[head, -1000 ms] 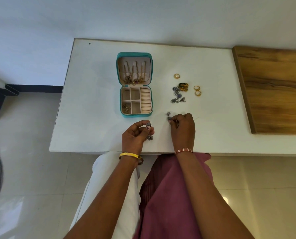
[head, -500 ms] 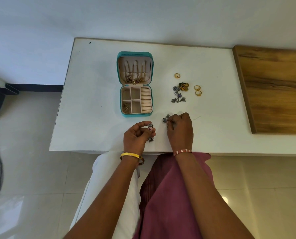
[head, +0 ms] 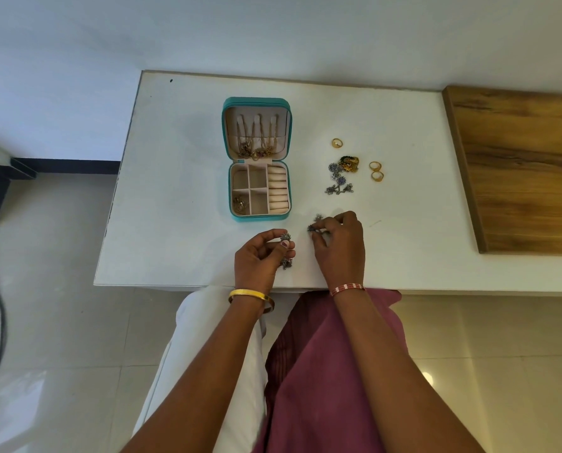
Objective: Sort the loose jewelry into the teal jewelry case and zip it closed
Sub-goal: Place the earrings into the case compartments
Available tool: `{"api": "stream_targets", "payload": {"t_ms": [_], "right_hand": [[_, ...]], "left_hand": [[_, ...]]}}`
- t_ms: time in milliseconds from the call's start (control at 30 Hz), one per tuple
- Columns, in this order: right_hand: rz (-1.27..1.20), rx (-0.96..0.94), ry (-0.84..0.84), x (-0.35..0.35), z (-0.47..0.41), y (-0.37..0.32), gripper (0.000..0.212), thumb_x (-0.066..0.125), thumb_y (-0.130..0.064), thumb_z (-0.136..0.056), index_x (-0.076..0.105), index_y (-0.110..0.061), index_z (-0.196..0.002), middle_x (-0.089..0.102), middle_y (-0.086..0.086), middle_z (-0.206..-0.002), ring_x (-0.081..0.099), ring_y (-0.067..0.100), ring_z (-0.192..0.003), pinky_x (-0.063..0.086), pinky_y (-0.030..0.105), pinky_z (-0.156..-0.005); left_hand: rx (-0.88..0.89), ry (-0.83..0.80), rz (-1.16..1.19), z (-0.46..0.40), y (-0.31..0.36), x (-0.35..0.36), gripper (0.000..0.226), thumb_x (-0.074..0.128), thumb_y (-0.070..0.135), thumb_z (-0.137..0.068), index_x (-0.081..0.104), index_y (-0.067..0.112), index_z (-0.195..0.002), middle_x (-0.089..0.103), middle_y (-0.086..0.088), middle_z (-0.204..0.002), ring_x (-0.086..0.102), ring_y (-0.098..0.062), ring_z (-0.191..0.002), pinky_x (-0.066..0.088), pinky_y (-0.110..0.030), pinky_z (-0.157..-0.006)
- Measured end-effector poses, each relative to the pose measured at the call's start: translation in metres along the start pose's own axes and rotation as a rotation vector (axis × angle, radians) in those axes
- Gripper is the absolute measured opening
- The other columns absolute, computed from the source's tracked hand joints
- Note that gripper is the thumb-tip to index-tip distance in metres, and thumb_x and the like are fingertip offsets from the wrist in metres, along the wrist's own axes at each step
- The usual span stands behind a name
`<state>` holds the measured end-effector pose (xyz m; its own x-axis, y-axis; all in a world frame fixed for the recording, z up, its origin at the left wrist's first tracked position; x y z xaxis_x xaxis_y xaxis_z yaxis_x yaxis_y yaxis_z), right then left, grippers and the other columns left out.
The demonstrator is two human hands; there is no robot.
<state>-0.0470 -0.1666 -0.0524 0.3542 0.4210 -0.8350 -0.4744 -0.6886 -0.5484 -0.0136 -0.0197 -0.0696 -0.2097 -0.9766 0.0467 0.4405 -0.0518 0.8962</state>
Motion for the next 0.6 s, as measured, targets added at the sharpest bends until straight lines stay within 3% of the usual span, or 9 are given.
{"api": "stream_targets", "payload": {"t_ms": [100, 200, 267, 367, 500, 600], "right_hand": [[-0.126, 0.023, -0.038, 0.001, 0.0, 0.004, 0.012, 0.07, -0.011, -0.078, 0.07, -0.006, -0.089, 0.056, 0.014, -0.092, 0.054, 0.027, -0.088, 0.045, 0.031, -0.075], [-0.321, 0.072, -0.011, -0.007, 0.002, 0.001, 0.006, 0.071, -0.008, -0.075, 0.069, -0.008, -0.081, 0.058, 0.008, -0.087, 0.055, 0.02, -0.082, 0.04, 0.013, -0.068], [-0.52, 0.183, -0.021, -0.013, 0.004, 0.001, 0.006, 0.07, -0.005, -0.076, 0.067, -0.011, -0.078, 0.063, 0.003, -0.083, 0.056, 0.012, -0.076, 0.039, 0.008, -0.065], [-0.887, 0.375, -0.132, -0.014, 0.013, -0.003, 0.016, 0.061, -0.001, -0.081, 0.064, -0.014, -0.073, 0.067, 0.0, -0.076, 0.059, 0.002, -0.072, 0.044, 0.016, -0.065], [-1.427, 0.521, -0.325, -0.013, 0.028, -0.022, 0.022, 0.045, 0.001, -0.087, 0.06, -0.011, -0.076, 0.07, 0.004, -0.069, 0.065, 0.017, -0.072, 0.05, 0.024, -0.065], [-1.492, 0.528, -0.392, -0.016, 0.032, -0.037, 0.018, 0.044, 0.0, -0.088, 0.059, -0.007, -0.081, 0.069, 0.006, -0.067, 0.067, 0.017, -0.066, 0.054, 0.027, -0.068]], "left_hand": [[-0.007, 0.014, 0.004, 0.001, 0.0, -0.001, 0.02, 0.059, 0.0, -0.082, 0.063, 0.013, -0.097, 0.066, -0.009, -0.09, 0.066, 0.001, -0.062, 0.052, -0.01, -0.062], [0.005, 0.058, -0.008, 0.002, 0.004, -0.005, 0.023, 0.058, 0.0, -0.083, 0.062, 0.016, -0.098, 0.066, -0.009, -0.097, 0.066, -0.008, -0.078, 0.055, -0.021, -0.077], [0.029, 0.078, -0.029, 0.004, 0.01, -0.007, 0.024, 0.058, 0.002, -0.083, 0.062, 0.018, -0.101, 0.066, -0.007, -0.098, 0.065, -0.014, -0.085, 0.052, -0.022, -0.081], [0.045, 0.089, -0.03, 0.01, 0.018, -0.008, 0.028, 0.058, 0.003, -0.083, 0.061, 0.016, -0.108, 0.065, -0.005, -0.099, 0.064, -0.017, -0.086, 0.051, -0.02, -0.082], [0.054, 0.072, 0.085, 0.022, 0.03, -0.008, 0.029, 0.057, 0.002, -0.083, 0.059, 0.016, -0.109, 0.067, -0.01, -0.099, 0.065, -0.012, -0.079, 0.054, -0.018, -0.077], [0.073, 0.061, 0.148, 0.029, 0.039, -0.015, 0.025, 0.057, 0.003, -0.083, 0.063, 0.016, -0.103, 0.07, -0.004, -0.088, 0.067, -0.005, -0.073, 0.055, -0.016, -0.072]]}}
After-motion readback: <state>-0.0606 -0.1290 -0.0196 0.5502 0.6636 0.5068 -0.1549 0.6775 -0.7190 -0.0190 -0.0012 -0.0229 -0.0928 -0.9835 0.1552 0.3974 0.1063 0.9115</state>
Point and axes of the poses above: each hand's wrist, its own z-axis away from the middle knuckle, its own x-axis out of the palm, y = z × x, the point moved 7 cm from there along -z, towards the middle knuckle
